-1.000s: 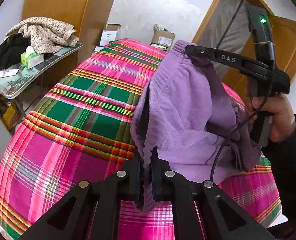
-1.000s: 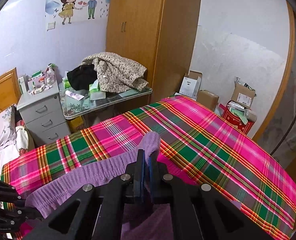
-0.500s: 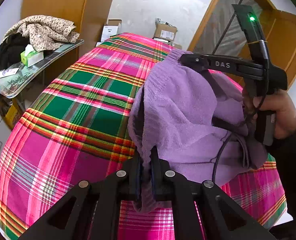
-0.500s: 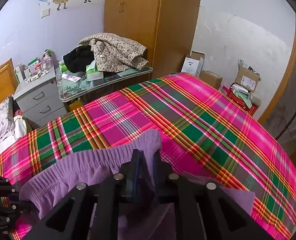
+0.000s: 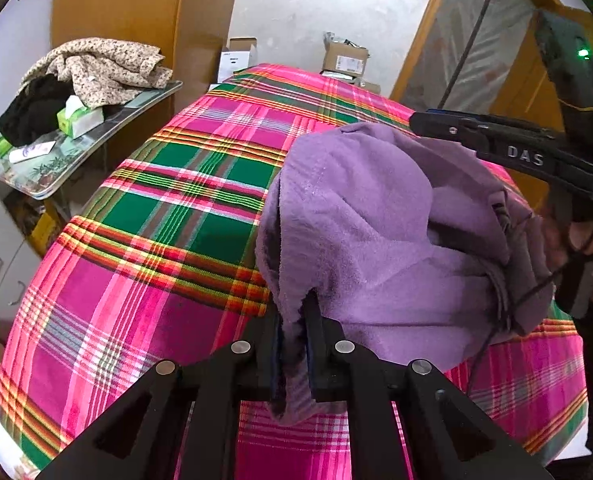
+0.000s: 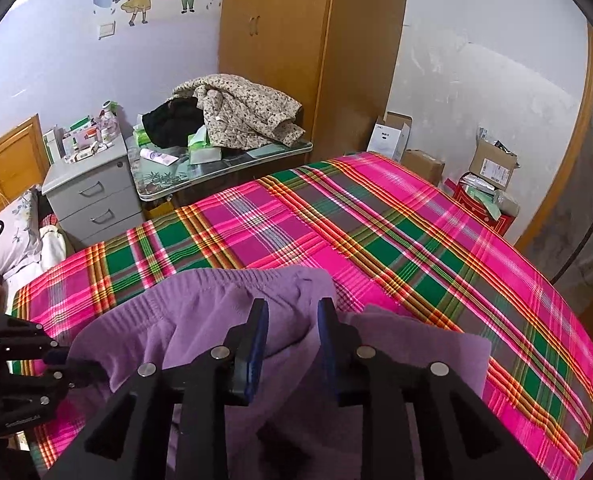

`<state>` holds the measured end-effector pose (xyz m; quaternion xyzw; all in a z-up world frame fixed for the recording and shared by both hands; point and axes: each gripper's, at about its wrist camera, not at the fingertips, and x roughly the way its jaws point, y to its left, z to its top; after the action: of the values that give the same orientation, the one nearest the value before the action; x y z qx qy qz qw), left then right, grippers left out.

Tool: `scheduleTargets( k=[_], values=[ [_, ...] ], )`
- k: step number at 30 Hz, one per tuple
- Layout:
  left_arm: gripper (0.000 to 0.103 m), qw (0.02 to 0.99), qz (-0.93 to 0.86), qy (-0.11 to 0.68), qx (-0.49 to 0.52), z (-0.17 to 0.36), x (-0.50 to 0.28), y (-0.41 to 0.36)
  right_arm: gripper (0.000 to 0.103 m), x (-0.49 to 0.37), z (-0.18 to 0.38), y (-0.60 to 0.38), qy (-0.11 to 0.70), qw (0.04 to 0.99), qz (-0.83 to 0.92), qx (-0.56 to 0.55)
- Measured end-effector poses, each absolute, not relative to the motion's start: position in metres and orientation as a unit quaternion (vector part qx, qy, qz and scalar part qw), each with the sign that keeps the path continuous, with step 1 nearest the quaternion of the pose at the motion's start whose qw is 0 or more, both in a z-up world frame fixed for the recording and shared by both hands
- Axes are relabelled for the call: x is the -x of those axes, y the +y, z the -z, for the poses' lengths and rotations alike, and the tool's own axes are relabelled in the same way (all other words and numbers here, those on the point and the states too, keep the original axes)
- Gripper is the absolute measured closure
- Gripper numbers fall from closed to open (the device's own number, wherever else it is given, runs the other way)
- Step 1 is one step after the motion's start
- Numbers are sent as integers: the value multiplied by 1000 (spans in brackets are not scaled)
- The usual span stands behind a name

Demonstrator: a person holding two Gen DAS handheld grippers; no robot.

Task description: Fold clothes

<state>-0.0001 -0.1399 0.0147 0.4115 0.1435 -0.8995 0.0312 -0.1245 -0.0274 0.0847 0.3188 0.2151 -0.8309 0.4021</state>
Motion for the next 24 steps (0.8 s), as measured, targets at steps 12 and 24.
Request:
scheduleTargets(
  k=[12, 24],
  values=[
    [91, 45, 899, 132, -415, -17, -8, -132, 72, 106, -87, -14, 214, 403, 831, -320],
    [84, 39, 896, 142, -419, -11, -12, -136, 69, 108, -82, -6, 203, 396, 833, -329]
  ],
)
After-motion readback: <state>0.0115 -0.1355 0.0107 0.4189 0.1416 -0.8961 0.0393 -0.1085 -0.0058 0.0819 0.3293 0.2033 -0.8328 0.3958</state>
